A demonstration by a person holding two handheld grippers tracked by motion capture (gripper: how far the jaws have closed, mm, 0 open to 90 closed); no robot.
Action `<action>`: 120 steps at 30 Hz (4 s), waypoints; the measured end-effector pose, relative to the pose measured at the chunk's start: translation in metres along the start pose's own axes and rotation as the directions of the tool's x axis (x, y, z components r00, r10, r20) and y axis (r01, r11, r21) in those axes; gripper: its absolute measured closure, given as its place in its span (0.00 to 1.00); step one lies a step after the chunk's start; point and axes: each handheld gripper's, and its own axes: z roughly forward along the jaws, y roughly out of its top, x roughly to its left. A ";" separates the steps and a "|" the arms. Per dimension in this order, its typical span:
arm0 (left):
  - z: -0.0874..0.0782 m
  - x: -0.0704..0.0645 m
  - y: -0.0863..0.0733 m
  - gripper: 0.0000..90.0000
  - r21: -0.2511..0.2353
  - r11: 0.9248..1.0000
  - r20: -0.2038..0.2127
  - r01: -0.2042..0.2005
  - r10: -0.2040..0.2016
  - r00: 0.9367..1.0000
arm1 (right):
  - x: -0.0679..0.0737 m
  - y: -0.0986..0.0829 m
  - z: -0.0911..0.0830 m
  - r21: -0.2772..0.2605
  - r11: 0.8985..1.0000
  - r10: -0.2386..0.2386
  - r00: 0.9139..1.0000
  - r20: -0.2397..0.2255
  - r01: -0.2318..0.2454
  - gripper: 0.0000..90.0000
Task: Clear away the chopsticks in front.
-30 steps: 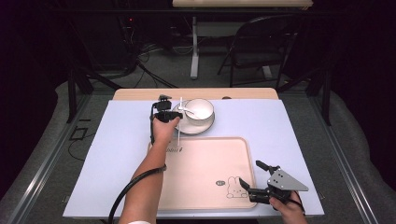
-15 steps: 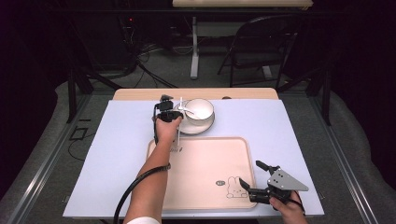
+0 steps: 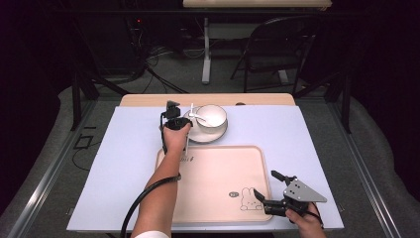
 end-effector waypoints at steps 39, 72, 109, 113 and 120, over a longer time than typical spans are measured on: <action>-0.104 0.008 0.003 0.94 -0.032 0.998 -0.047 -0.048 0.046 0.998 | -0.001 0.001 -0.001 -0.005 1.000 0.005 1.000 -0.005 -0.005 0.16; -0.162 0.024 -0.047 0.94 -0.016 0.992 -0.010 -0.128 0.128 0.992 | 0.001 0.001 0.000 0.006 1.000 -0.005 1.000 0.002 0.005 0.16; -0.148 0.048 -0.127 0.94 0.008 0.994 0.013 -0.109 0.109 0.994 | 0.002 0.000 0.001 0.008 1.000 -0.008 1.000 0.002 0.008 0.16; -0.146 0.052 -0.133 0.94 0.008 0.996 0.016 -0.092 0.092 0.996 | 0.002 0.000 0.000 0.010 1.000 -0.006 1.000 0.001 0.006 0.16; -0.142 0.059 -0.141 0.94 0.010 0.997 -0.005 -0.075 0.075 0.997 | 0.002 0.000 0.001 0.010 1.000 -0.008 1.000 0.003 0.008 0.16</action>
